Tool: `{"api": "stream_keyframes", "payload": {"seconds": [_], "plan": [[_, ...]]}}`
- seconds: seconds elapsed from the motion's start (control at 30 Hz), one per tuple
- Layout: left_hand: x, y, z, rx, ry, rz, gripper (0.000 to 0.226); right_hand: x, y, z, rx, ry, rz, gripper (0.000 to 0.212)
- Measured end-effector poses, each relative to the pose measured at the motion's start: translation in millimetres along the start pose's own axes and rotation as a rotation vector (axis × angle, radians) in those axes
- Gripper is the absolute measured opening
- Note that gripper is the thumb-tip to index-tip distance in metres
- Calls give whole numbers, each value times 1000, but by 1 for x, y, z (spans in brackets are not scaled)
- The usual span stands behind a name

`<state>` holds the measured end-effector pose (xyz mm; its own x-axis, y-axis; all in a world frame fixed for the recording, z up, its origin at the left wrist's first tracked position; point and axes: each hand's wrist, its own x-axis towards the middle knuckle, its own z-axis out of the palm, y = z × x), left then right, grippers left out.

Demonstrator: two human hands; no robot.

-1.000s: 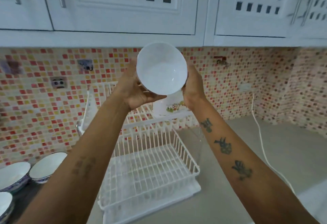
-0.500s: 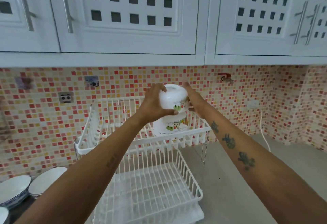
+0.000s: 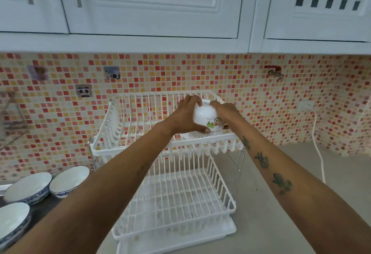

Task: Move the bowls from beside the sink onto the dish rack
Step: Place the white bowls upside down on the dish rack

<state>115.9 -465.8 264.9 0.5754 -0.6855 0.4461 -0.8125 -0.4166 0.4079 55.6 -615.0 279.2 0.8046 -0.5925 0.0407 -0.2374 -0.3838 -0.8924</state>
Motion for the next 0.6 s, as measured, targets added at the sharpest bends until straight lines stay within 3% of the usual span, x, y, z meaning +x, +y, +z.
{"api": "stream_keyframes", "payload": {"seconds": [0.3, 0.47, 0.6], "plan": [[-4, 0, 3, 69, -72, 14, 87, -2, 0, 1, -121, 44, -38, 57], [-4, 3, 2, 104, -59, -33, 113, -11, -2, 3, -190, 295, -337, 38], [-20, 7, -21, -208, 100, -92, 121, -31, -22, 12, 7, 349, -577, 25]]}}
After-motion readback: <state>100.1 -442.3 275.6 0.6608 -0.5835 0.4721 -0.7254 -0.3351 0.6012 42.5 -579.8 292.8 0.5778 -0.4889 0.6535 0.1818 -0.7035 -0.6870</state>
